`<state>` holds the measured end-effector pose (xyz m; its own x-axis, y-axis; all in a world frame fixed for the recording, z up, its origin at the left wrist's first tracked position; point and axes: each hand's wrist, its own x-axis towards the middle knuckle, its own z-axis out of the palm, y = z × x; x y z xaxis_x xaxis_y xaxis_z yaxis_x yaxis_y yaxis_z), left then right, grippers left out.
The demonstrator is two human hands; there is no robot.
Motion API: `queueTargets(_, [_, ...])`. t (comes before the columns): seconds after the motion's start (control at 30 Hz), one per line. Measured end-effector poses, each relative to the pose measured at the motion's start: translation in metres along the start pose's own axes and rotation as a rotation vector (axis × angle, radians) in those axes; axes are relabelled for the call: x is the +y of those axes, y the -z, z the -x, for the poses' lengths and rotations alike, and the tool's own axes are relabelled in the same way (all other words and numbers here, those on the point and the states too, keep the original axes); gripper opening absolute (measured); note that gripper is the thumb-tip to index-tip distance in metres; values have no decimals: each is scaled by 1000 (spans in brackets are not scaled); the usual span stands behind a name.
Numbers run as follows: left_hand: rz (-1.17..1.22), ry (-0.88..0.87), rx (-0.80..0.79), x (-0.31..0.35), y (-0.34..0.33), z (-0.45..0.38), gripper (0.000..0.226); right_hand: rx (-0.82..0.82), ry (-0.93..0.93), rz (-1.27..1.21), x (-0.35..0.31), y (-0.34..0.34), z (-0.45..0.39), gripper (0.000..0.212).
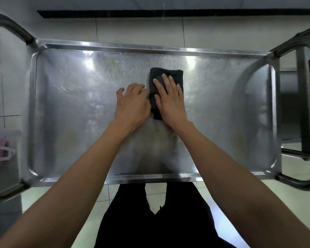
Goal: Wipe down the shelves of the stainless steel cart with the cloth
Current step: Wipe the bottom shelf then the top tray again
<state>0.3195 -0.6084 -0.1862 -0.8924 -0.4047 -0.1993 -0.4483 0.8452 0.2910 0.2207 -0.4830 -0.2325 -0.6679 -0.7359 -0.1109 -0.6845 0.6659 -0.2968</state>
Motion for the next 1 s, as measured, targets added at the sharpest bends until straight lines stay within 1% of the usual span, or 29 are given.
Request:
queueTargets(0.1, [-3,4,-3,12,-3,-1,34,11,6,-4,12,0,15,52])
queueTargets(0.27, [-33,-13,-55,44,-14,-5,38,33,-69,-12,51,9,31,52])
queueTargets(0.5, [-38,-112,-115,126,-33,-13,41,47,-163,-30,141,35,59,51])
queueTargets(0.73, [-52,-163,-160,205,-55,-24,43,21,-264,-11,238,67,82,53])
queueTargets(0.87, [-124,-119,-171,231,-69,-21,36,28,-309,-1,281,84,93,53])
queueTargets(1.0, [-161,-56,-139,243,-74,-18,35,43,-295,-9,294,87,97,52])
